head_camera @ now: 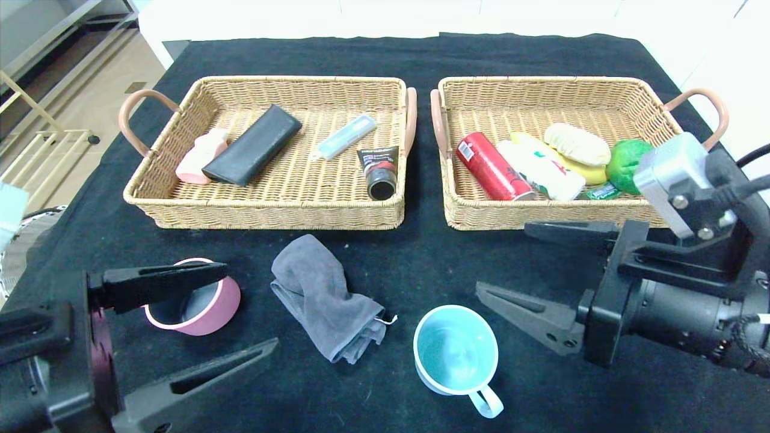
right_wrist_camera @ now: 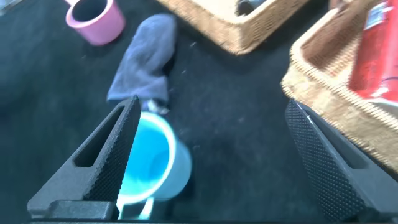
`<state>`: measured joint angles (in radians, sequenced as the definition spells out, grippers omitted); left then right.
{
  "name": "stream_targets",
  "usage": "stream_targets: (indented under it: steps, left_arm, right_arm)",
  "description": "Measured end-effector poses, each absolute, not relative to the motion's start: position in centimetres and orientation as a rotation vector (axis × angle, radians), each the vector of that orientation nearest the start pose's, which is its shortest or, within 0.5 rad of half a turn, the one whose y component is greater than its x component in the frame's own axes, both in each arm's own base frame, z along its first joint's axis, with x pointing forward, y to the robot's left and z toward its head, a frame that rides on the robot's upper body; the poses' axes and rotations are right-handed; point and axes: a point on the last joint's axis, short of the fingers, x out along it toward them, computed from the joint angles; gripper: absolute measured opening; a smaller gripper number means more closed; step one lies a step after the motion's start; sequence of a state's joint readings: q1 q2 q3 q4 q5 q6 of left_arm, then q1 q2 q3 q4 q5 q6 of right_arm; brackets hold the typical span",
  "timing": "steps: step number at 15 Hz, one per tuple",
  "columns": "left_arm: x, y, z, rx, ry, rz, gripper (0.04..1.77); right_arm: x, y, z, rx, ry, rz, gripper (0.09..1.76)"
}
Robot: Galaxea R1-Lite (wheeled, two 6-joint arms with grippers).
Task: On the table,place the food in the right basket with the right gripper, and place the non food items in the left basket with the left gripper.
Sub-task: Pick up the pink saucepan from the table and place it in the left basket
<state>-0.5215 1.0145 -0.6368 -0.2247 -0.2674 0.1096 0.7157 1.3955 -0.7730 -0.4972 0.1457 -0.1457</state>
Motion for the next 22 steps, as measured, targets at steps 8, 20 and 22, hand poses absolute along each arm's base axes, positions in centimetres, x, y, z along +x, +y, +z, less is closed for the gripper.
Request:
stream_targets:
  steps: [8,20,22]
  left_arm:
    - [11.0,-7.0,24.5,0.13,0.108,-0.794,1.72]
    - [10.9,-6.9,24.7,0.139,0.095,-0.758,1.72]
    - [10.9,-6.9,24.8,0.139,0.097,-0.746,1.72]
  right_arm:
    - [15.8,12.5,22.7,-0.193,0.069,0.929,1.7]
    - [15.6,9.6,22.7,-0.164,-0.018,0.888,1.7]
    - [15.4,9.4,23.0,-0.162,-0.031,0.882,1.7]
